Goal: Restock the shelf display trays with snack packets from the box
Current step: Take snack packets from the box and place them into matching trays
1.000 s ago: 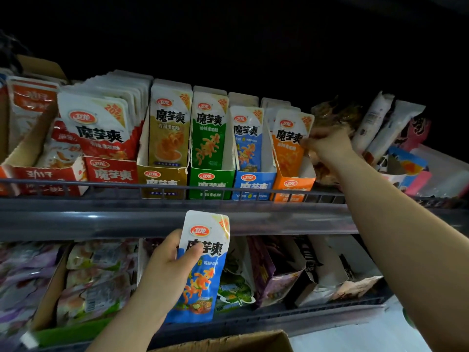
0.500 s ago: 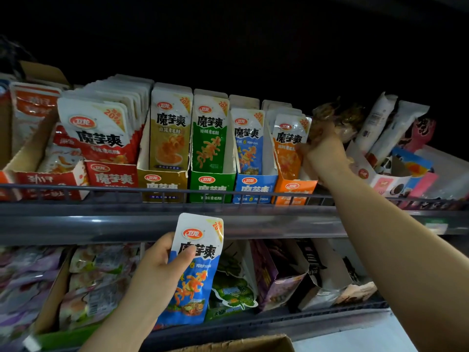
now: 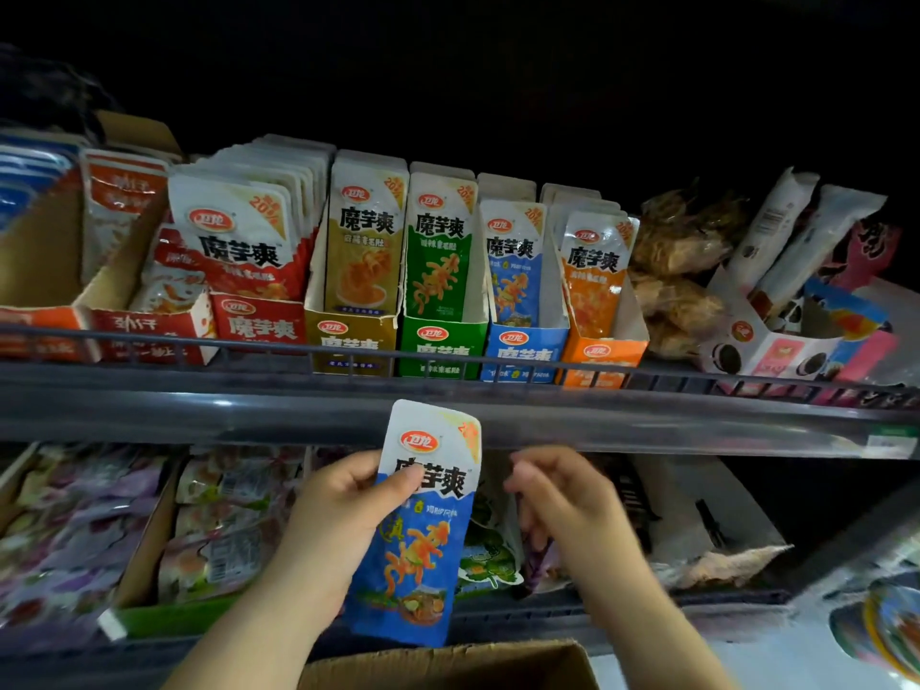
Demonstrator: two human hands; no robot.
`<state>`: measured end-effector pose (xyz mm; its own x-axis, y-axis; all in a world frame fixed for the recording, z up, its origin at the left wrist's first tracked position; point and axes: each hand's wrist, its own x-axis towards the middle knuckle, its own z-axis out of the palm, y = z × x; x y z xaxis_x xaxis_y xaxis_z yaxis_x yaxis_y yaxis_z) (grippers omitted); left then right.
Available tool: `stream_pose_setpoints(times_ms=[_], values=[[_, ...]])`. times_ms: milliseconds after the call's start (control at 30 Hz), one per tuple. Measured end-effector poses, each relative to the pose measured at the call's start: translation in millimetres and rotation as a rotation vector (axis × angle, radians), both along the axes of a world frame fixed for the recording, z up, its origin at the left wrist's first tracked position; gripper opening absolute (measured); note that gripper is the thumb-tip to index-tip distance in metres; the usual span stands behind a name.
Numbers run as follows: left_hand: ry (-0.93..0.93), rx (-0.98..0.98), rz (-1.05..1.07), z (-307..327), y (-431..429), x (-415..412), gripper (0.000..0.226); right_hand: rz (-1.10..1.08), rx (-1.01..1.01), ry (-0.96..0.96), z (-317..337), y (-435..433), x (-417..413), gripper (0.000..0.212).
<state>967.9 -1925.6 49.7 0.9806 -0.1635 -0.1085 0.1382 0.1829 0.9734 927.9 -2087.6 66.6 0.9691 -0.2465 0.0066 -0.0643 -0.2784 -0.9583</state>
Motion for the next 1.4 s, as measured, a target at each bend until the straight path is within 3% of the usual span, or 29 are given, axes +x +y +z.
stream_pose_setpoints(times_ms=[100,333,467,567,633,667,933,1033,1100,1300,1400], values=[[-0.046,0.09,-0.04,-5.0,-3.8,-6.9,0.018,0.139,0.158,0.095,-19.0,15.8,-7.0,0.008],[-0.107,0.259,-0.076,-11.3,-8.6,-13.5,0.022,0.177,0.181,0.047,-10.0,13.0,-5.3,0.023],[-0.393,0.429,0.015,-8.5,-7.9,-8.8,0.022,0.049,0.209,-0.018,3.9,-3.2,0.3,0.017],[-0.685,0.667,0.176,-4.8,0.8,0.5,0.011,-0.014,0.285,-0.075,25.0,-20.1,7.7,0.011],[-0.847,0.797,0.268,-8.0,5.1,11.1,0.046,-0.016,0.326,-0.122,42.1,-29.9,13.6,0.013],[-0.871,0.863,0.307,-7.2,6.6,15.7,0.052,-0.013,0.333,-0.147,51.1,-33.4,16.5,0.013],[-0.865,1.205,0.346,-12.2,20.3,45.5,0.064,-0.074,0.307,-0.411,121.9,-53.1,41.1,0.019],[-0.807,1.159,0.278,-14.7,20.7,48.6,0.074,-0.1,0.296,-0.451,133.4,-56.3,56.2,0.017],[-0.869,1.227,0.297,-16.5,22.8,49.0,0.079,-0.13,0.259,-0.487,137.8,-57.0,66.3,0.016],[-0.951,1.245,0.361,-17.4,26.3,51.3,0.064,-0.243,-0.002,-0.504,133.6,-59.2,96.4,0.004],[-0.855,1.164,0.308,-18.3,27.6,51.9,0.07,-0.241,-0.069,-0.43,125.0,-57.5,109.6,0.024]])
